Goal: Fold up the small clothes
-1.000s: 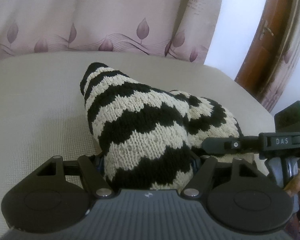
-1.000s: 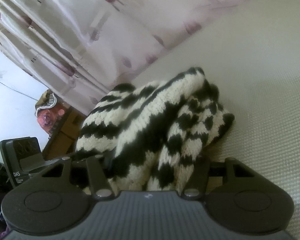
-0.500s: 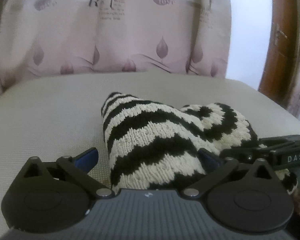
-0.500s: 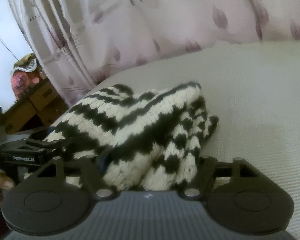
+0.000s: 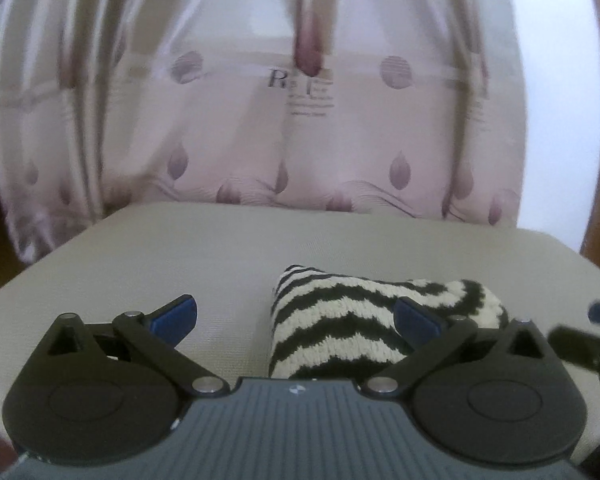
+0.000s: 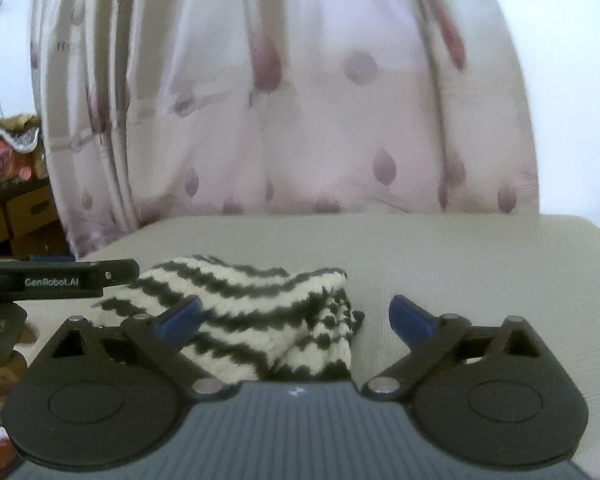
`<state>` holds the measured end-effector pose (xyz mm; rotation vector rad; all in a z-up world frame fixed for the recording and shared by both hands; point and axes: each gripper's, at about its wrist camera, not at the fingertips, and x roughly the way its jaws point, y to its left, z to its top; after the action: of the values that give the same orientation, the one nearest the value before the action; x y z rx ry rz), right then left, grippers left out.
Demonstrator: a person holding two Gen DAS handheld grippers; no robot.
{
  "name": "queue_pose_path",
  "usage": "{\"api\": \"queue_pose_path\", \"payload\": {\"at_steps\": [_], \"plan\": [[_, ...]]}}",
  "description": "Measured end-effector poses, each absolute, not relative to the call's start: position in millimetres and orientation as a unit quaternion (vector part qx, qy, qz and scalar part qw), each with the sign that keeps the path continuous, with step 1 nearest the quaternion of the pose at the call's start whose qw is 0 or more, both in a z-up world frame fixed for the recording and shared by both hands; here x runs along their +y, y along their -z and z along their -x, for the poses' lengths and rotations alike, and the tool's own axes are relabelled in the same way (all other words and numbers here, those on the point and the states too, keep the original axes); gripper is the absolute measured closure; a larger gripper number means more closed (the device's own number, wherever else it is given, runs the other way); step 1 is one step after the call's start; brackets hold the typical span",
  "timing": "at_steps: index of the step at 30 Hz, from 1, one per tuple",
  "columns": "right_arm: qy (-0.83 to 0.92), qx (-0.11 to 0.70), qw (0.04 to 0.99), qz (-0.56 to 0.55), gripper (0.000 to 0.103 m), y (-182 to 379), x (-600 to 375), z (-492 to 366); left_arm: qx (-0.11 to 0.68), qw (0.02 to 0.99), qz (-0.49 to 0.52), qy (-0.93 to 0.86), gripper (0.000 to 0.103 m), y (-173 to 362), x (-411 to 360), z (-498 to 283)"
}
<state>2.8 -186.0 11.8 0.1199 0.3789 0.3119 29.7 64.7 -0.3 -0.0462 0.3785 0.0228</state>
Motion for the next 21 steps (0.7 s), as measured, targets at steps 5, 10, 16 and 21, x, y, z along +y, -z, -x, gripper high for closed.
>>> {"api": "queue_pose_path", "payload": {"at_steps": [5, 10, 16, 21], "plan": [[-0.150, 0.185, 0.968, -0.078, 0.001, -23, -190, 5, 0.153, 0.986, 0.045, -0.044, 0.000, -18, 71, -17], [-0.157, 0.175, 0.968, -0.083, 0.001, -33, -191, 15, 0.130, 0.990, 0.049, -0.029, 0.000, -39, 73, -6], [-0.163, 0.171, 0.969, -0.078, 0.001, -35, -191, 24, 0.110, 0.994, 0.023, 0.006, 0.000, -50, 67, 5], [-0.163, 0.174, 0.968, -0.083, 0.001, -34, -193, 27, 0.125, 0.992, 0.006, 0.021, 0.000, -48, 56, 5]]}}
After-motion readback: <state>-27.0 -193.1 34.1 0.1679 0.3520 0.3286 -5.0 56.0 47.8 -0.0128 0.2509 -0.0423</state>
